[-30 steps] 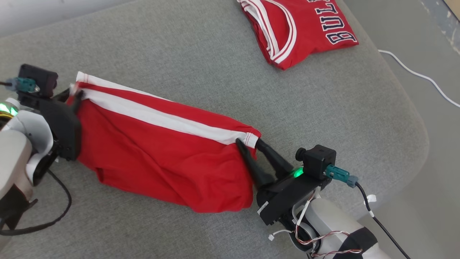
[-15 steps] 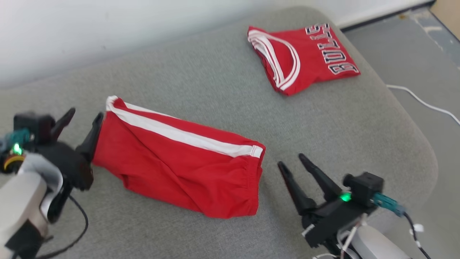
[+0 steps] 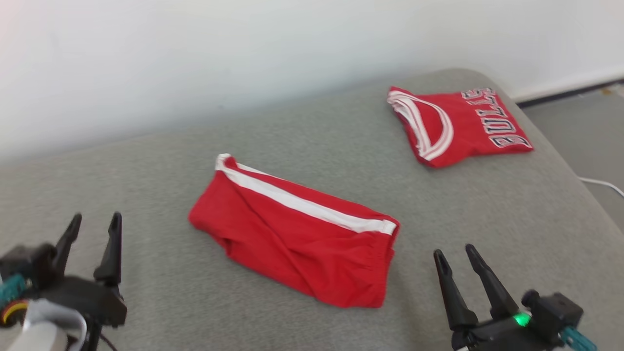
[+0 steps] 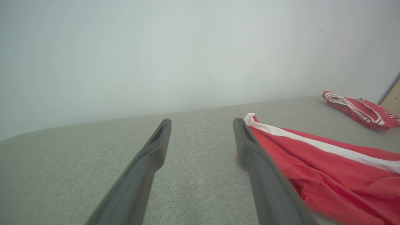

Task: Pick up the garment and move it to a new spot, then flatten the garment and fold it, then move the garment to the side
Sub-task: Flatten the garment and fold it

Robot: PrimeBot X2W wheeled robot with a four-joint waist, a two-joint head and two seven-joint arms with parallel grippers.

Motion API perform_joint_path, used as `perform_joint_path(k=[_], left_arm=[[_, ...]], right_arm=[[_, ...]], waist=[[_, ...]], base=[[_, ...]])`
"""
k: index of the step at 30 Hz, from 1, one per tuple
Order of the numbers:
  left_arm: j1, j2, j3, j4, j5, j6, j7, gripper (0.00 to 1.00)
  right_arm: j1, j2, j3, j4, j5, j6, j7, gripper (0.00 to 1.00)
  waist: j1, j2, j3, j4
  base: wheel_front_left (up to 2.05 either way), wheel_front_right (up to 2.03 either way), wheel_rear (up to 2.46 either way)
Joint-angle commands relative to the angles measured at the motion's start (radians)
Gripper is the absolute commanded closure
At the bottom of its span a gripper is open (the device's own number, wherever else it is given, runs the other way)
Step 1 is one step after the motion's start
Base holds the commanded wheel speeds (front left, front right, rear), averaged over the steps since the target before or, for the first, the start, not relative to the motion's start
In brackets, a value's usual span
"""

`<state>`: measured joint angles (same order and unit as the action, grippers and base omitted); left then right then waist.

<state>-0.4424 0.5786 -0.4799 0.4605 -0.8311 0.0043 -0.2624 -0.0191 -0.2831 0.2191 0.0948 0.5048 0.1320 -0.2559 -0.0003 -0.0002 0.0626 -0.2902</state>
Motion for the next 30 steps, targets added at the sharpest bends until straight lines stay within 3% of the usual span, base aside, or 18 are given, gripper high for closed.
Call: perform_joint_path(k=[1,5,11,19,23,30], left_arm=[[0.046,-0.014,0.029,-0.033,0.035,0.011,-0.003,0.00],[0.208,-0.057,0.180,-0.158,0.135,0.050,-0.003,0.00],[0.365,-0.124,0.332,-0.295,0.255,0.063,-0.003,0.00],[0.532,-0.243,0.486,-0.374,0.345,0.029,-0.003,0.00],[0.564,-0.264,0.491,-0.342,0.380,-0.020,-0.003,0.00],[0.391,-0.215,0.441,-0.261,0.359,-0.098,0.058,0.00]], right_arm=[[0.030,0.019,-0.024,-0.015,-0.024,-0.002,-0.006,0.00],[0.107,0.081,-0.099,-0.079,-0.144,-0.002,-0.009,0.00],[0.158,0.146,-0.151,-0.137,-0.236,-0.002,-0.009,0.00],[0.200,0.179,-0.177,-0.161,-0.301,-0.002,-0.008,0.00],[0.202,0.187,-0.182,-0.152,-0.301,-0.002,-0.008,0.00],[0.159,0.182,-0.175,-0.106,-0.288,-0.002,-0.008,0.00]], waist=[[0.0003,0.0002,-0.056,0.079],[0.0003,0.0002,-0.071,0.135],[0.0003,0.0002,-0.081,0.177],[0.0003,0.0002,-0.092,0.208],[0.0003,0.0002,-0.090,0.206],[0.0003,0.0002,-0.070,0.154]], base=[[0.00,0.00,0.00],[0.00,0.00,0.00],[0.00,0.00,0.00],[0.00,0.00,0.00],[0.00,0.00,0.00],[0.00,0.00,0.00]])
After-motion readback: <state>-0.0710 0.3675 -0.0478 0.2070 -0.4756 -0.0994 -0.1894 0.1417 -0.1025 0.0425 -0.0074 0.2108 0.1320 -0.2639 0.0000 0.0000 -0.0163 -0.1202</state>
